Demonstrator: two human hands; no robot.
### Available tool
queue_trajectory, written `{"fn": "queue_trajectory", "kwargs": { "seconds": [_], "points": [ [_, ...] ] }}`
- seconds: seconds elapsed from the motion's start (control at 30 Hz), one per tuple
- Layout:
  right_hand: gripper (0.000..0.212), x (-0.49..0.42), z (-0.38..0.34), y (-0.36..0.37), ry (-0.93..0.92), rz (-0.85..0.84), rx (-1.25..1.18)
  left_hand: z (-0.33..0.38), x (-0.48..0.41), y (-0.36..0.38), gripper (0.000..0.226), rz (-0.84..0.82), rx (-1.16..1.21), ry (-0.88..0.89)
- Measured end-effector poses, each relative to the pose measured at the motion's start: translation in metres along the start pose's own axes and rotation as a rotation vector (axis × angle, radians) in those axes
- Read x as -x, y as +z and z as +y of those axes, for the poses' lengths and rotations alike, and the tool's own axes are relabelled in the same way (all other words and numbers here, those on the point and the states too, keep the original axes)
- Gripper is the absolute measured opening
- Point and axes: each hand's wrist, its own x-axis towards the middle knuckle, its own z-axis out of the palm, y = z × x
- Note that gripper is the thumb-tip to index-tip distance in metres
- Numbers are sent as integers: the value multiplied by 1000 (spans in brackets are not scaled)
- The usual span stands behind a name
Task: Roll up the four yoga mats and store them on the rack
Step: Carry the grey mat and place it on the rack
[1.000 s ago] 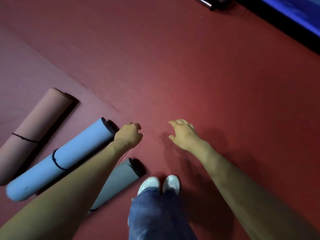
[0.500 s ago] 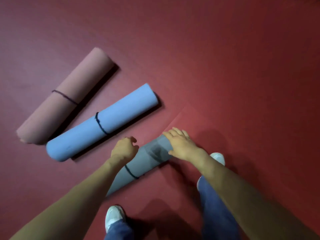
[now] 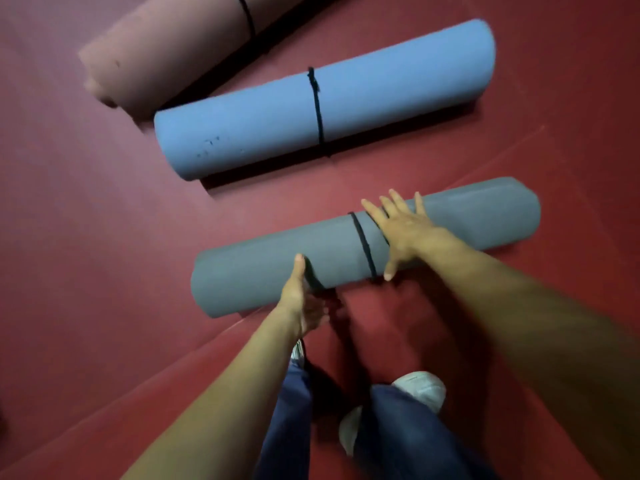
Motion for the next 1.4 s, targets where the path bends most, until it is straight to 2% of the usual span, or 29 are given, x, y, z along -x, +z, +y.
{"fn": "queue_trajectory", "kwargs": {
  "seconds": [0.07,0.17,0.2,0.23,0.3,0.4,0.47,0.57,0.63,0.83,0.93,1.0,1.03,1.07,1.17,1.3,1.4],
  "points": [
    [152,-14,1,14,2,-11,-5,-10,-26,5,67,-58,256,-9],
    [143,-27,5,26,-27,116,-1,-10,-52,10,49,-72,460,133],
    [137,-29,6,27,-48,167,14,-10,-57,11,50,-74,505,168],
    [132,-30,6,27,-70,203,36,-11,-61,13,58,-54,541,185],
    [124,-21,6,31,-91,246,49,-19,-62,17,88,5,569,196],
    [118,6,6,49,-72,326,-28,-21,-44,20,99,35,580,278],
    [116,35,10,62,-30,359,-112,-22,-26,25,102,63,533,308],
    [109,96,24,72,77,391,-263,-30,20,50,57,35,425,387],
    [105,147,38,76,166,404,-371,-42,59,78,47,-11,405,387],
    [109,312,105,59,435,450,-675,-66,194,196,87,-324,273,419],
    [106,390,148,30,545,479,-792,-72,270,254,85,-343,-9,425],
    [103,440,179,7,588,517,-833,-71,319,289,69,-418,-138,418],
    [102,465,195,-5,600,540,-838,-70,343,309,63,-456,-154,431],
    [100,488,210,-17,612,564,-832,-71,367,329,65,-488,-146,449],
    [98,550,253,-56,659,647,-788,-78,438,386,97,-553,-97,452],
    [108,606,305,-103,718,706,-706,-69,504,445,82,-525,-214,517],
    [110,623,346,-134,685,715,-659,-47,524,482,71,-545,-183,570]
  ]
}}
